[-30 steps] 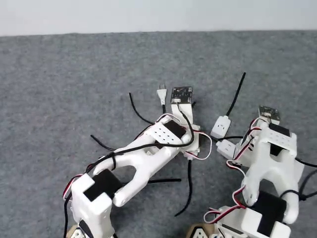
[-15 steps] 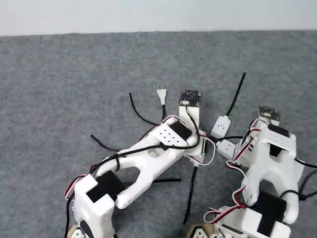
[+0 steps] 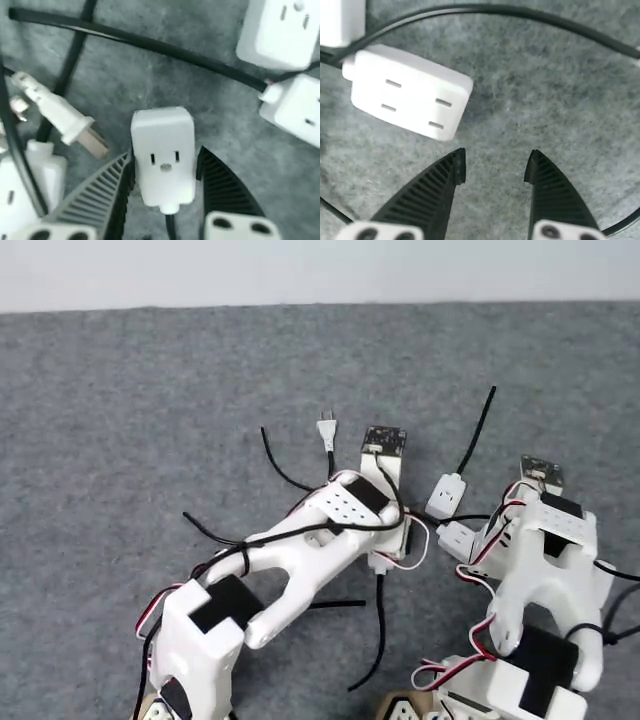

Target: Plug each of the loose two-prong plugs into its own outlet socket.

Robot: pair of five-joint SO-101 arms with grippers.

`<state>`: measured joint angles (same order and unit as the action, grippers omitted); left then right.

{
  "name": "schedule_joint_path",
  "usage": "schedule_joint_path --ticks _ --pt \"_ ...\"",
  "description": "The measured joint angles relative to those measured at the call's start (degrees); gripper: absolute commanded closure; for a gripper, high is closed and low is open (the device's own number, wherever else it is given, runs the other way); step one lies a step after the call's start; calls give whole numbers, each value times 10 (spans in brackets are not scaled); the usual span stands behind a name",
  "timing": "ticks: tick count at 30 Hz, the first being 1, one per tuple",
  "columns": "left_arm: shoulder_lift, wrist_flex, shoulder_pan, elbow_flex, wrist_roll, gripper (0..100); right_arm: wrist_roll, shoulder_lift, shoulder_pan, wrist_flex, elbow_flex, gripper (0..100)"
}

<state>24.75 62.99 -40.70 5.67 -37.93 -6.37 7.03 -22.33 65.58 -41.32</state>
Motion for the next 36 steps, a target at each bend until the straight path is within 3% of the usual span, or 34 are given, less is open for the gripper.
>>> schedule_joint_path --ticks 6,10,20,24,31,36 --pt "18 12 -2 -1 1 829 0 0 0 0 0 798" --pt "19 24 -10 -4 40 999 0 0 0 -1 -5 798" --pt "8 66 -28 -8 76 989 -7 0 0 -47 -25 798" --pt "-71 75 -33 27 77 989 -7 0 0 -48 -26 798" --pt "-286 26 -33 222 146 988 -11 0 0 -48 -26 798" --pt "-460 24 34 339 181 988 -11 0 0 -48 -26 798"
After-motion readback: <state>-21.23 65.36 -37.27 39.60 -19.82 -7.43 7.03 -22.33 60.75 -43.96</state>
